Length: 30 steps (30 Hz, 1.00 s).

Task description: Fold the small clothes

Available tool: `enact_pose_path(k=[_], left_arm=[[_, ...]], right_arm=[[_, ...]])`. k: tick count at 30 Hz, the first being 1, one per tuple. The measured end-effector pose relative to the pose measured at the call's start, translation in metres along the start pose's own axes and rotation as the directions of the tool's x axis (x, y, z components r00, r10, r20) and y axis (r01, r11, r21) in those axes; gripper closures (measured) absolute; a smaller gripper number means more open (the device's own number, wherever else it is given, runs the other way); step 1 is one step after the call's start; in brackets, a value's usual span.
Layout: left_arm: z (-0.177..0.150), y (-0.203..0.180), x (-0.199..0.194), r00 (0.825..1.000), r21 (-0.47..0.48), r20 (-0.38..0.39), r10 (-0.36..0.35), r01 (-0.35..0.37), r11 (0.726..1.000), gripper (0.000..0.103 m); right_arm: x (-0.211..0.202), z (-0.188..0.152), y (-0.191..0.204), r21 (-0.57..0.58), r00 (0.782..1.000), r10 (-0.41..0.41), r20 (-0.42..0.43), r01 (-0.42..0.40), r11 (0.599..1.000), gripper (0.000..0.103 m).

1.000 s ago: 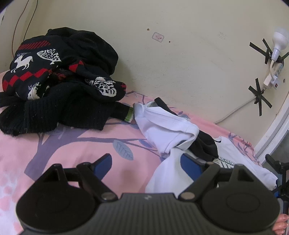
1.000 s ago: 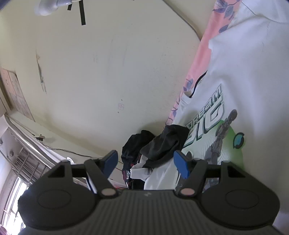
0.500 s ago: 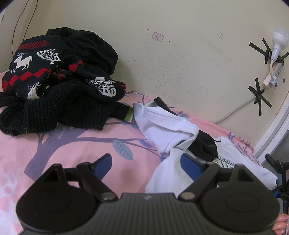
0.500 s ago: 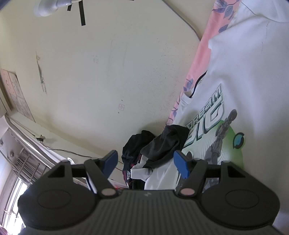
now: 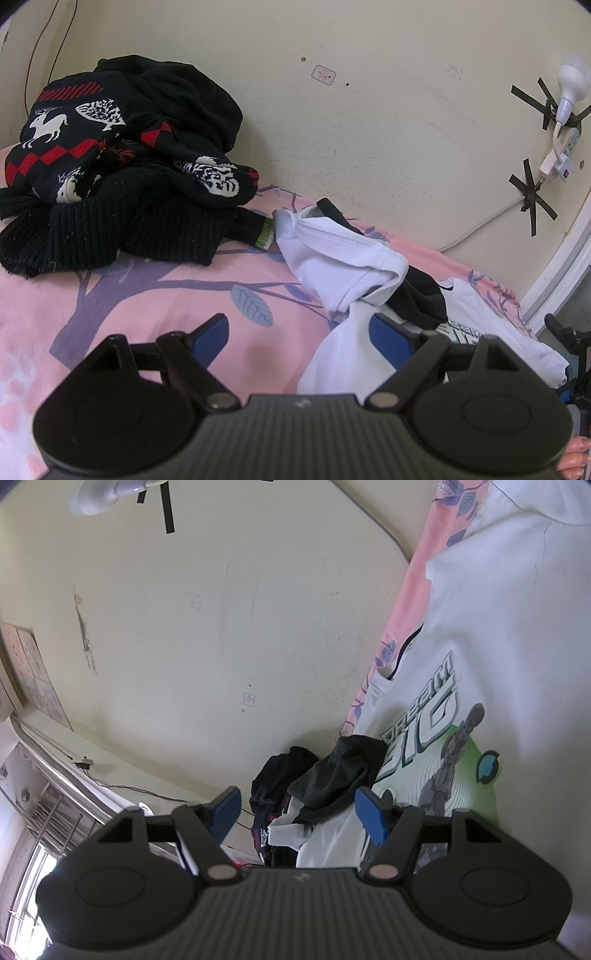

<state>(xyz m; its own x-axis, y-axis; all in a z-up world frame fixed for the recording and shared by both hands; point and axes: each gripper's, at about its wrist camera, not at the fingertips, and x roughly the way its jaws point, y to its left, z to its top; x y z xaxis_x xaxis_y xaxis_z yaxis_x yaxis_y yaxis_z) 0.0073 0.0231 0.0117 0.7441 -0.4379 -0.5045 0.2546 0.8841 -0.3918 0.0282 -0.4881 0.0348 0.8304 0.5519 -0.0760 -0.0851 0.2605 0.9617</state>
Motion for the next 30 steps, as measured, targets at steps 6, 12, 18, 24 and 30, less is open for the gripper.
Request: enact_pose_path(k=[6,12,18,24,30], left_arm=[[0.0000,0.0002,0.0001,1.000,0.001,0.000,0.000,0.000,1.000,0.017],[-0.0001,0.0003,0.0001,1.000,0.001,0.000,0.000,0.000,1.000,0.017],[0.0001,0.0004,-0.0001,1.000,0.002,-0.001,0.000,0.000,1.000,0.017],[0.0002,0.0005,-0.0001,1.000,0.002,-0.002,-0.001,0.001,1.000,0.017],[0.0003,0.0006,-0.0001,1.000,0.003,-0.002,0.000,0.000,1.000,0.017]], right_arm=[[-0.0002,0.0002,-0.0001,0.000,1.000,0.000,0.000,0.000,1.000,0.043],[-0.0004,0.0006,-0.0004,0.001,1.000,0.001,-0.001,-0.001,1.000,0.043],[-0.0002,0.0002,-0.0003,0.003,1.000,0.001,0.001,-0.001,1.000,0.043],[-0.0004,-0.0017,-0.0001,0.009,1.000,0.003,0.006,-0.003,1.000,0.043],[0.0002,-0.0032,0.0002,0.011,1.000,0.003,0.008,-0.003,1.000,0.042]])
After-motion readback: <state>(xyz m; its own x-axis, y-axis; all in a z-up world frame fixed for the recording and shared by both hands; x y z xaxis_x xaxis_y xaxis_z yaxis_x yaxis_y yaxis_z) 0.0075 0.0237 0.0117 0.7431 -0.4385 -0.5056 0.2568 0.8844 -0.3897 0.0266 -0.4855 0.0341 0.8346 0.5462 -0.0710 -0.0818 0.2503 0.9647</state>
